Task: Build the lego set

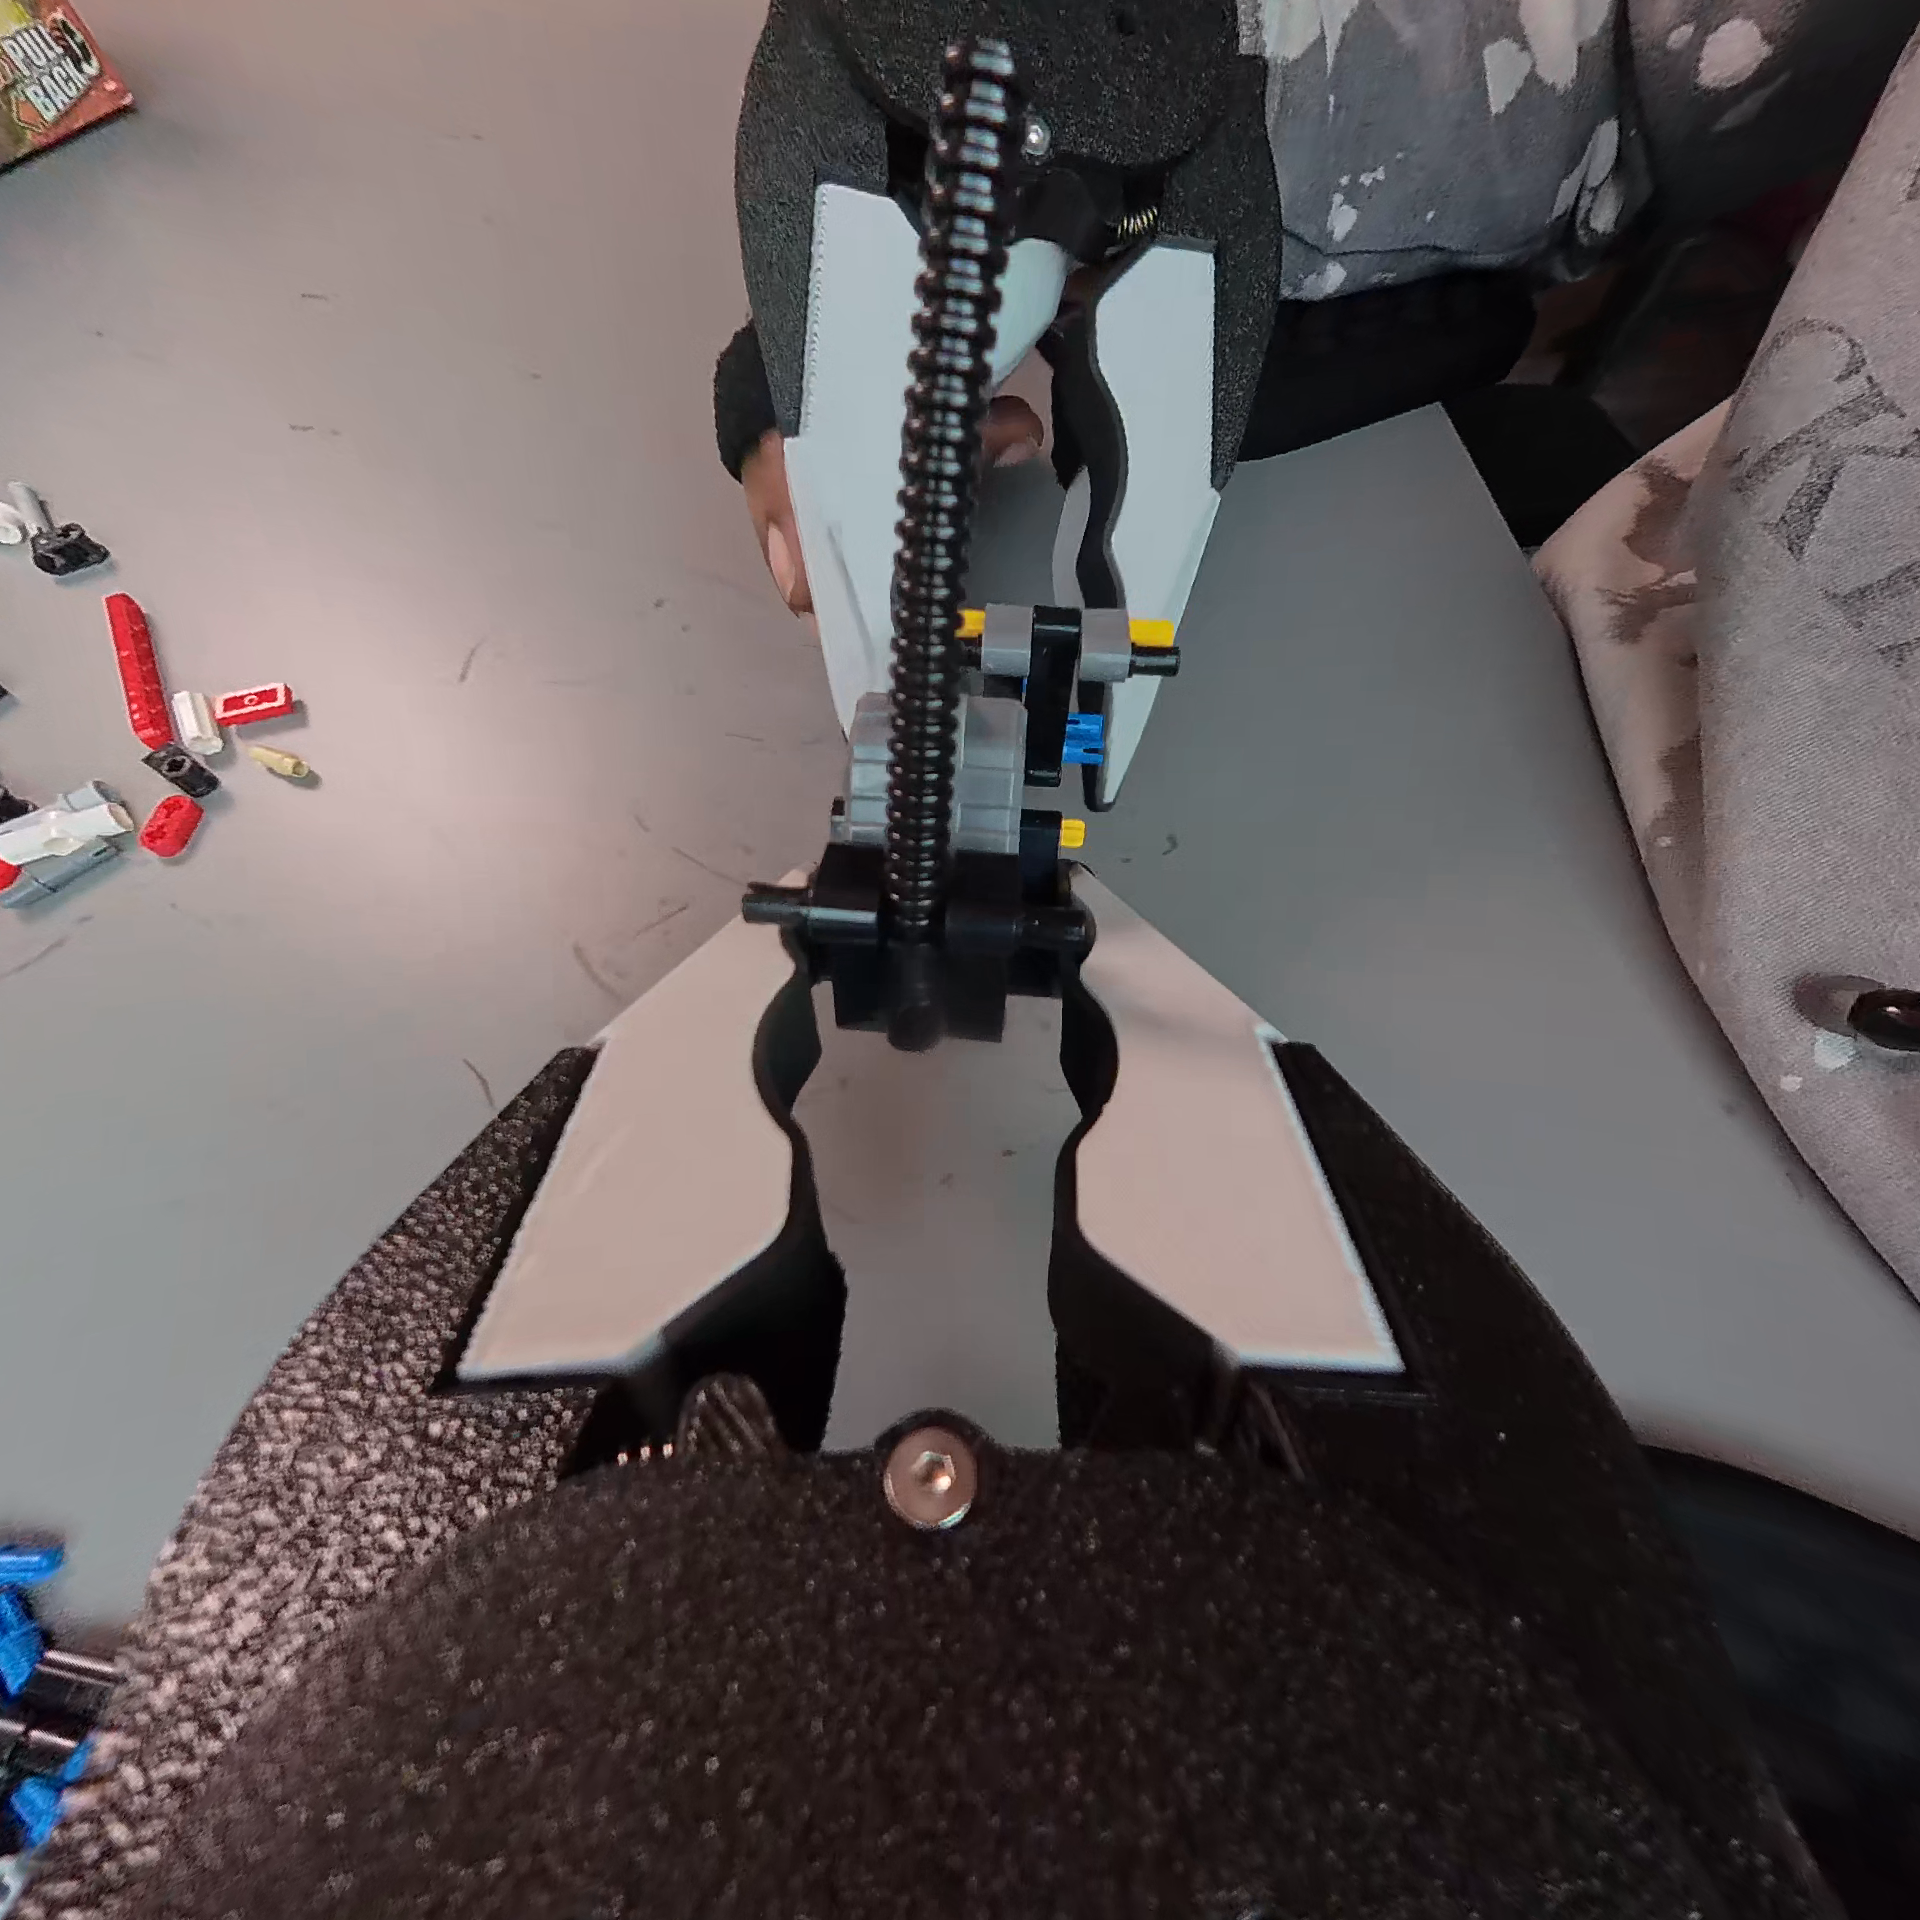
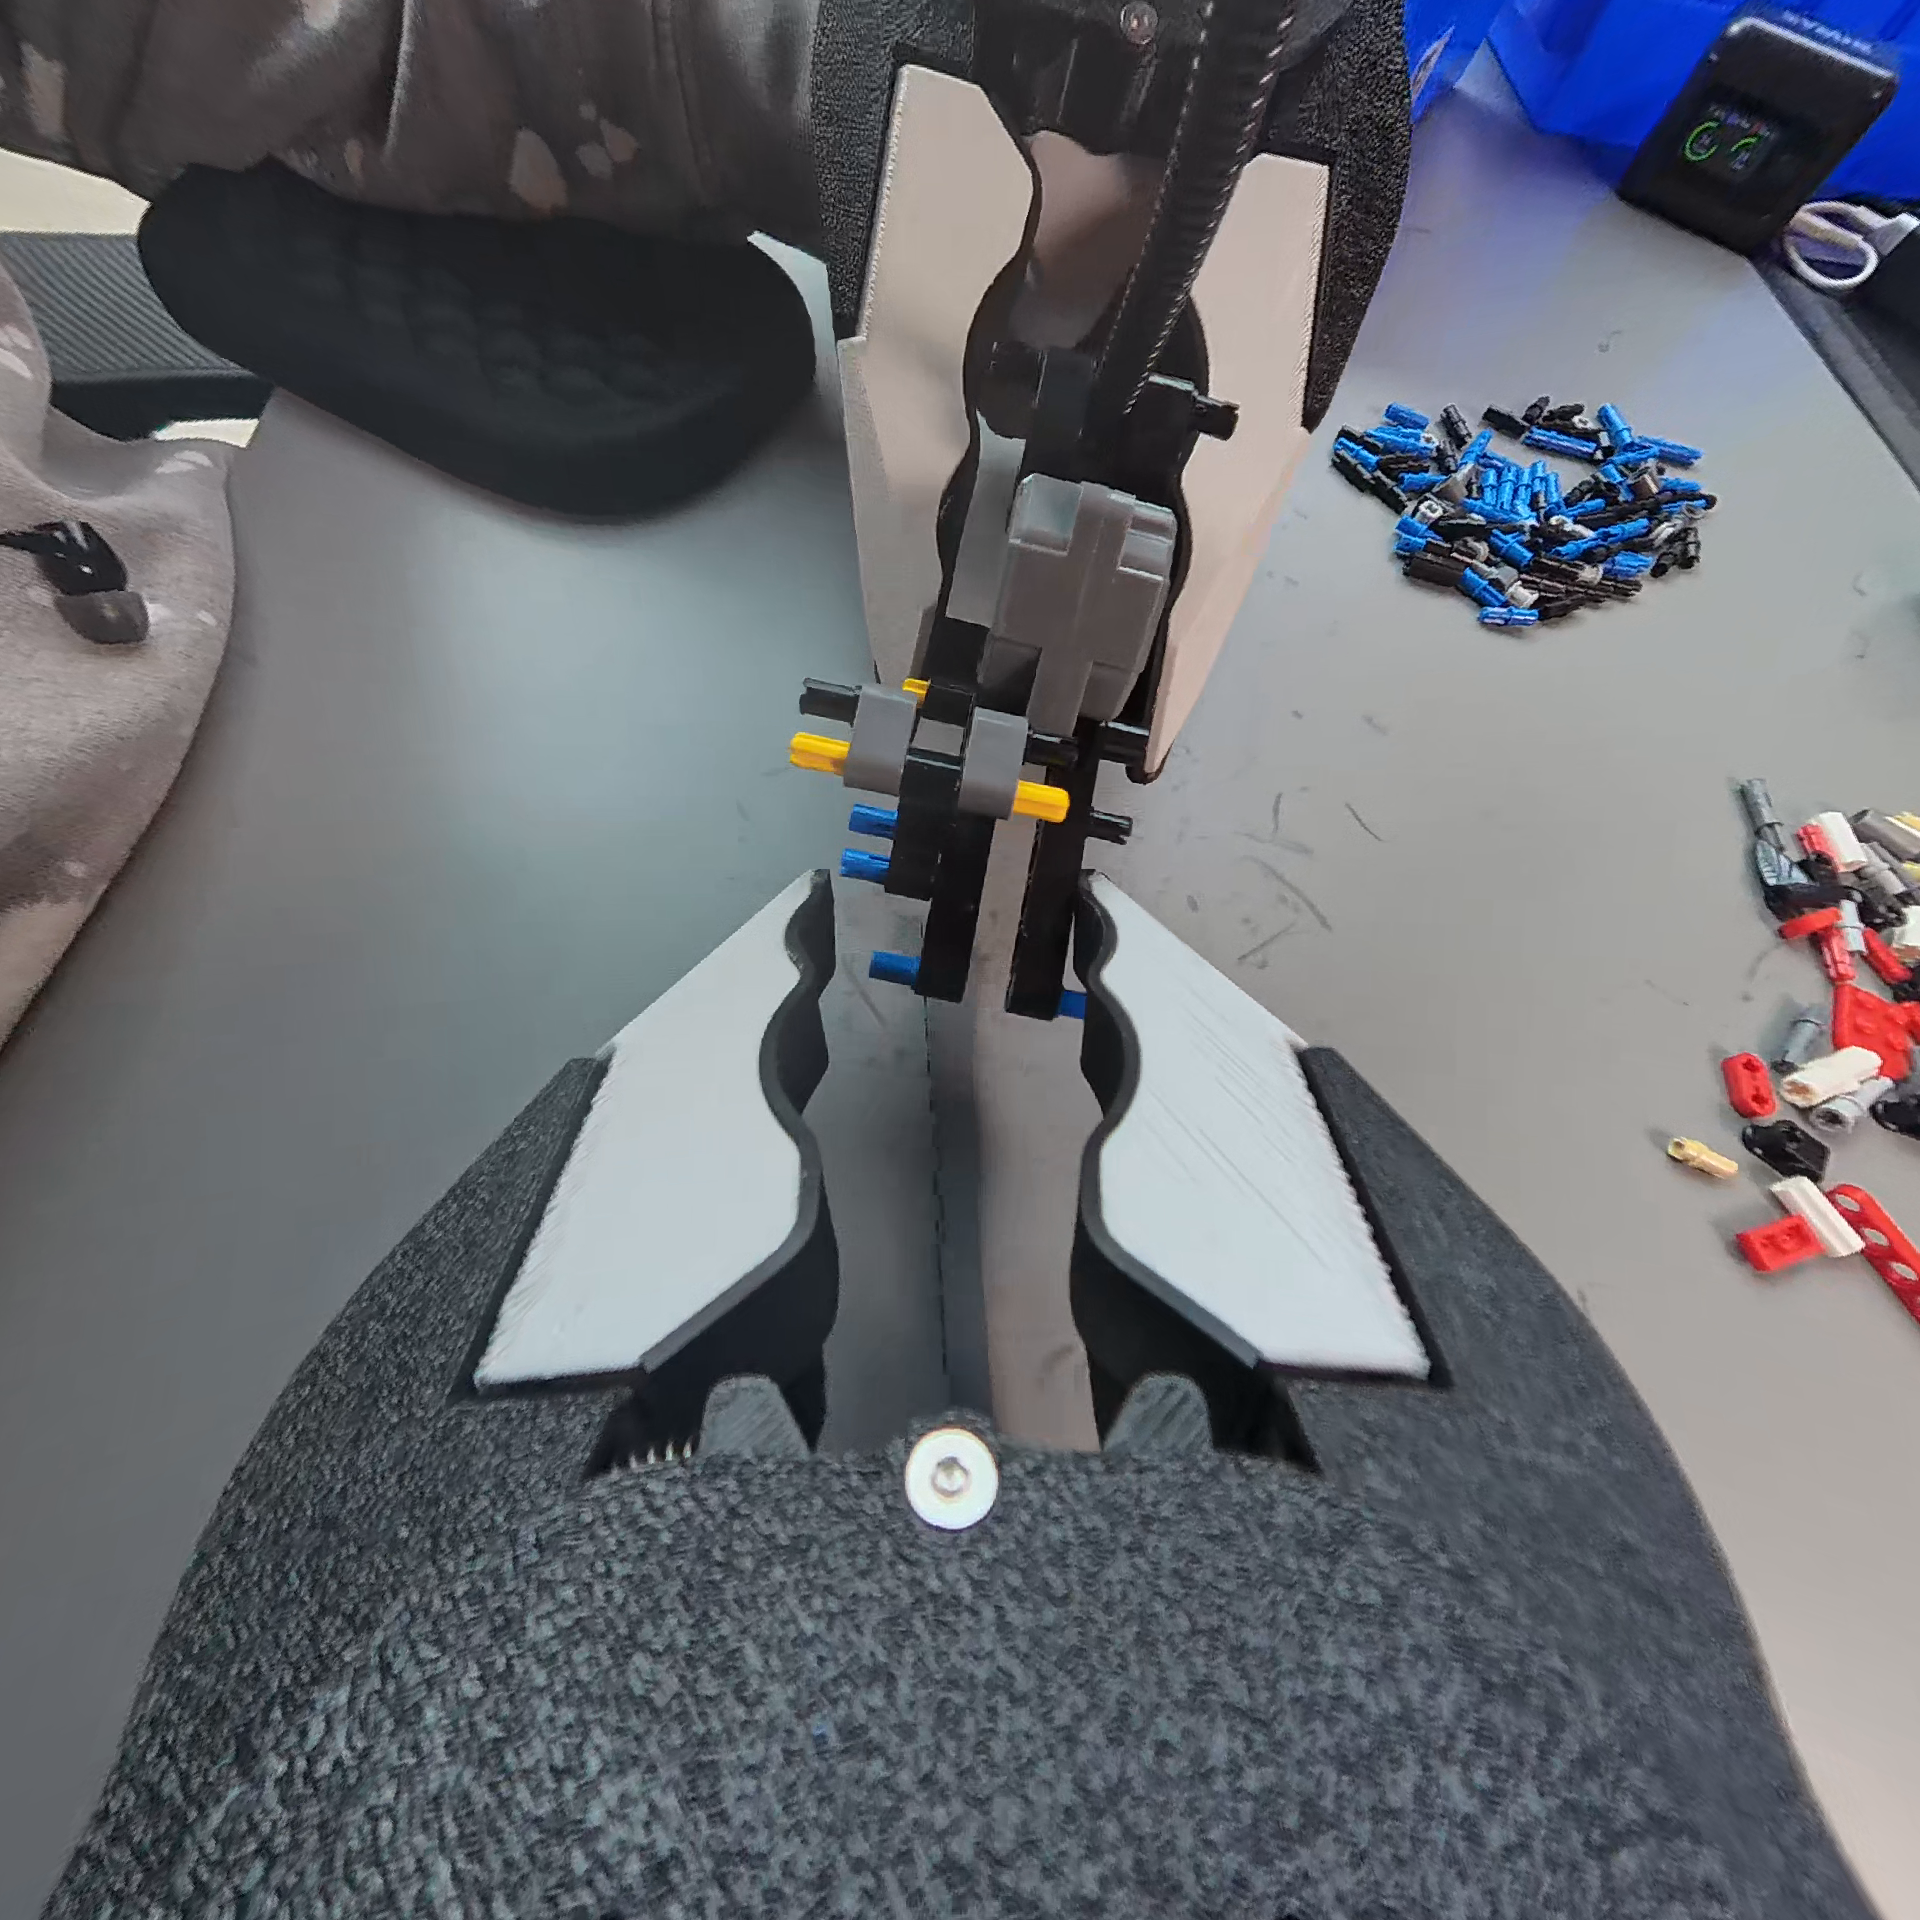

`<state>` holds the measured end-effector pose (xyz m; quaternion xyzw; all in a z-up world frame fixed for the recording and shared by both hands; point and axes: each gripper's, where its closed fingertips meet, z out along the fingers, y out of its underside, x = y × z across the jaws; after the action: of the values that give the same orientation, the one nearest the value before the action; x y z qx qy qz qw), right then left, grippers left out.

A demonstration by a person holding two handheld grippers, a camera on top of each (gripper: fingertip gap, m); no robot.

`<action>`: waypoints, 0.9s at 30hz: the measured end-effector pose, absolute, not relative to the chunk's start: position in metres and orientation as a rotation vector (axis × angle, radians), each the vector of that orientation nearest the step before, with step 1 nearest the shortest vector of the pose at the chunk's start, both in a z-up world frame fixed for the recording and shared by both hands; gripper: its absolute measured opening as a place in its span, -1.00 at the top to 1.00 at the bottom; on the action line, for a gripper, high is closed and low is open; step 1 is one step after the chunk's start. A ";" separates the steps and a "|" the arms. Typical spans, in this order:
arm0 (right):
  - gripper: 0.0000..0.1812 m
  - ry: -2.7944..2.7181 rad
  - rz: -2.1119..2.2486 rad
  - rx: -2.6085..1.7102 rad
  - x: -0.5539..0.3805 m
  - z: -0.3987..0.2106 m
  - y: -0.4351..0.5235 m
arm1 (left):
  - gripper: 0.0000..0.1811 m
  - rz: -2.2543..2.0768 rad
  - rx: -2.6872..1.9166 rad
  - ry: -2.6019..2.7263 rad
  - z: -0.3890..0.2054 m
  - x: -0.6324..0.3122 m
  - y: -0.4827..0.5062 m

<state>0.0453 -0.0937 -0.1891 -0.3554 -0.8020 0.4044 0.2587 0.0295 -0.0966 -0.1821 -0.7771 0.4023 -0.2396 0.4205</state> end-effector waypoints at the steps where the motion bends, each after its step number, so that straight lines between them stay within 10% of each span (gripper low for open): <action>1: 0.54 -2.168 1.077 -0.974 0.044 -0.190 -0.091 | 0.52 -0.612 -1.948 1.008 -0.182 0.029 -0.095; 27: 0.63 -2.001 0.681 -1.304 0.020 -0.216 -0.011 | 0.45 -0.381 -2.086 0.714 -0.194 -0.025 -0.033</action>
<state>0.0203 -0.0114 -0.2164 -0.4969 -0.7626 0.2596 0.3228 -0.0247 -0.0334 -0.1942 -0.8387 0.2869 -0.1532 0.4368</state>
